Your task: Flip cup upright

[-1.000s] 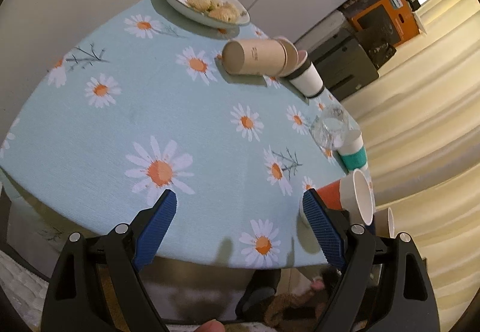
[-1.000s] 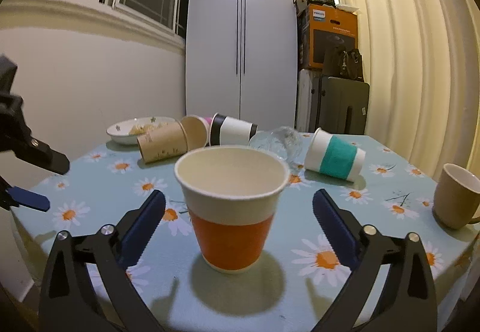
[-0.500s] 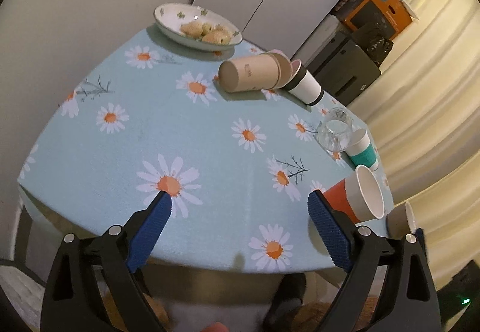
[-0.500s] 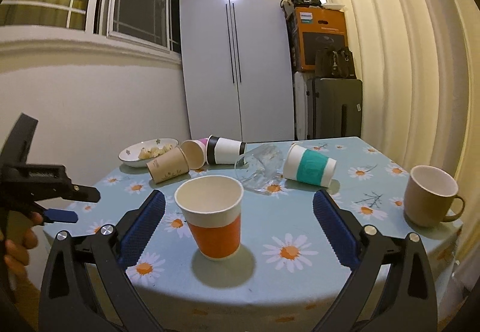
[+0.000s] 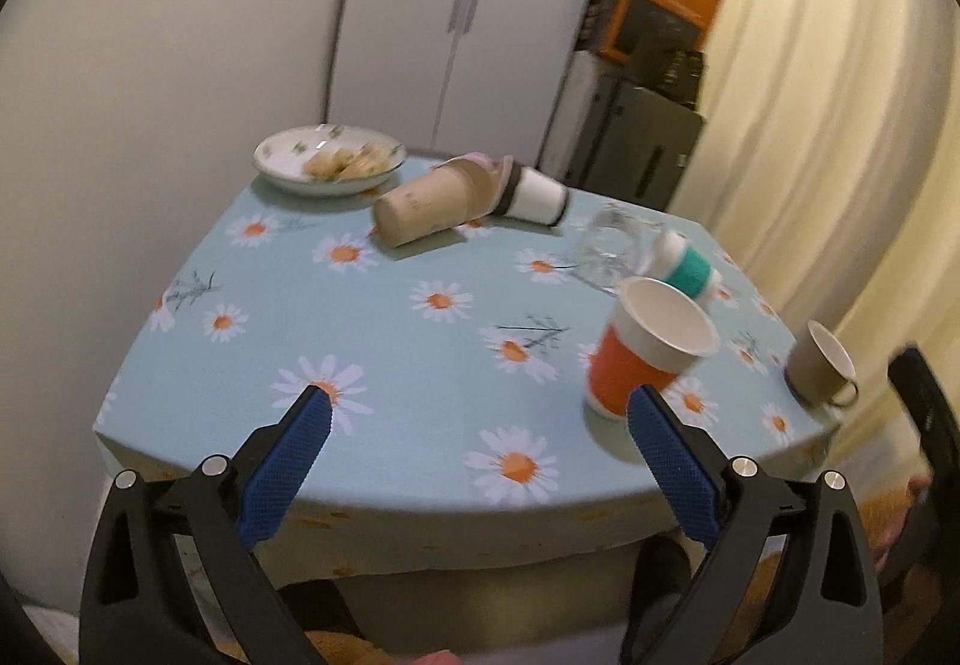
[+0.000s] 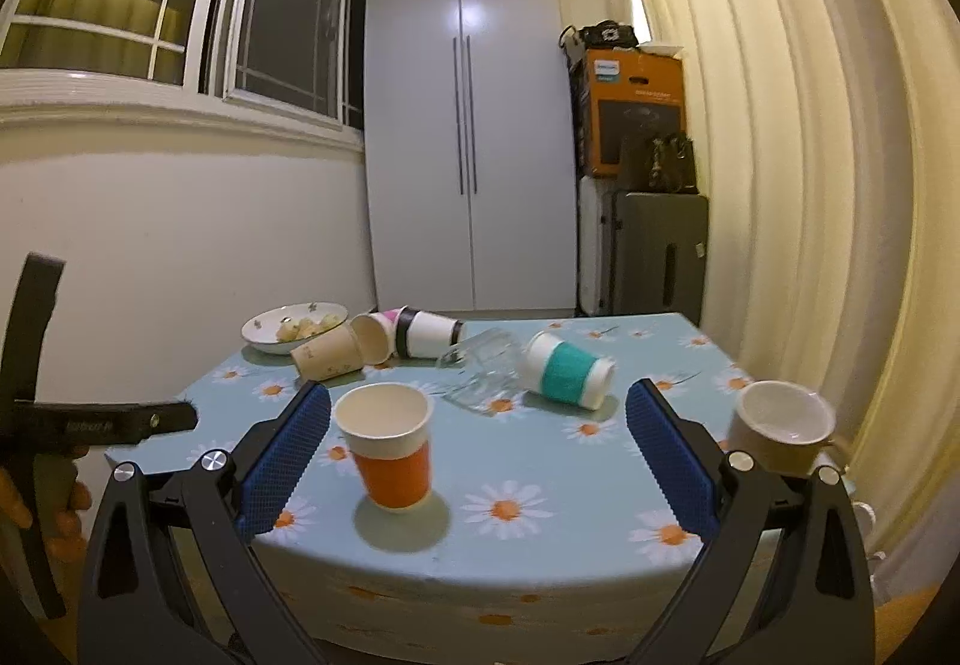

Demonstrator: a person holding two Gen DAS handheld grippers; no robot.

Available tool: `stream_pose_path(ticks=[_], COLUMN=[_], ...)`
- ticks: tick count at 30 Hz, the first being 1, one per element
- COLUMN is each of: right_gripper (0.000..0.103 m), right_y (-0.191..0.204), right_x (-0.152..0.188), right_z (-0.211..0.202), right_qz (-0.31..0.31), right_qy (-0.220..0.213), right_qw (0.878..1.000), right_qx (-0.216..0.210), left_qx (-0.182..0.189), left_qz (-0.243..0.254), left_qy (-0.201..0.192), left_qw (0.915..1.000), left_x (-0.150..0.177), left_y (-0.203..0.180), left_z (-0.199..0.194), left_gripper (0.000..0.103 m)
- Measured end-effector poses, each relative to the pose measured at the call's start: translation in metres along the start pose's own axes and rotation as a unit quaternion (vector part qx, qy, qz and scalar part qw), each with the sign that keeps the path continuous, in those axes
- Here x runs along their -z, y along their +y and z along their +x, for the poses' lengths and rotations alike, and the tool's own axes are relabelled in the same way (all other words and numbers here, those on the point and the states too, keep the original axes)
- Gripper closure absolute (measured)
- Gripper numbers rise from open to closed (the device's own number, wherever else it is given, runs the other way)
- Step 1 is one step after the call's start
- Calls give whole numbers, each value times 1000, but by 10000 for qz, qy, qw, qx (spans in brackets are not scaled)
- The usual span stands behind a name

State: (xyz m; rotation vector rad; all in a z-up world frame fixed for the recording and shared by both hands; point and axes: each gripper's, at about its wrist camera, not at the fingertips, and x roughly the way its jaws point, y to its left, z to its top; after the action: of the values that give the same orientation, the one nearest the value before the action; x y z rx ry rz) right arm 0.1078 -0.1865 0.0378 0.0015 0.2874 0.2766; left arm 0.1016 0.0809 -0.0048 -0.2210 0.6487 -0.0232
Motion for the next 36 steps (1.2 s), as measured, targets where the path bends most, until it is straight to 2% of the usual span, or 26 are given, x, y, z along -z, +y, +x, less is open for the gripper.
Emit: stream_pose_path(ticks=[4, 6, 10, 16, 22, 28, 36], right_gripper=[5, 5, 5, 5, 5, 5, 5], right_y=[-21, -26, -27, -26, -31, -31, -31], right_x=[-5, -5, -3, -4, 2, 4, 7], right_z=[-18, -22, -32, -54, -62, -70, -62], right_qz=[92, 83, -355, -745, -658, -629, -566], right_qy=[77, 155, 315, 124, 281, 190, 372], right_qw=[9999, 9998, 9986, 9969, 9969, 9976, 9977], right_qx=[-67, -119, -228, -235, -332, -195, -102], left_qx=[31, 213, 358, 339, 335, 316, 238], left_qz=[347, 413, 606, 1042, 1166, 1128, 1061], left_qy=[-110, -73, -299, -625, -574, -610, -657], left_qw=[9993, 9989, 9971, 9920, 9910, 9912, 9919], left_x=[12, 21, 35, 50, 57, 60, 60], left_y=[-20, -27, -40, -63, -71, -74, -71], left_z=[-18, -27, -50, -71, -73, -75, -77], left_gripper=[7, 7, 7, 7, 7, 7, 7])
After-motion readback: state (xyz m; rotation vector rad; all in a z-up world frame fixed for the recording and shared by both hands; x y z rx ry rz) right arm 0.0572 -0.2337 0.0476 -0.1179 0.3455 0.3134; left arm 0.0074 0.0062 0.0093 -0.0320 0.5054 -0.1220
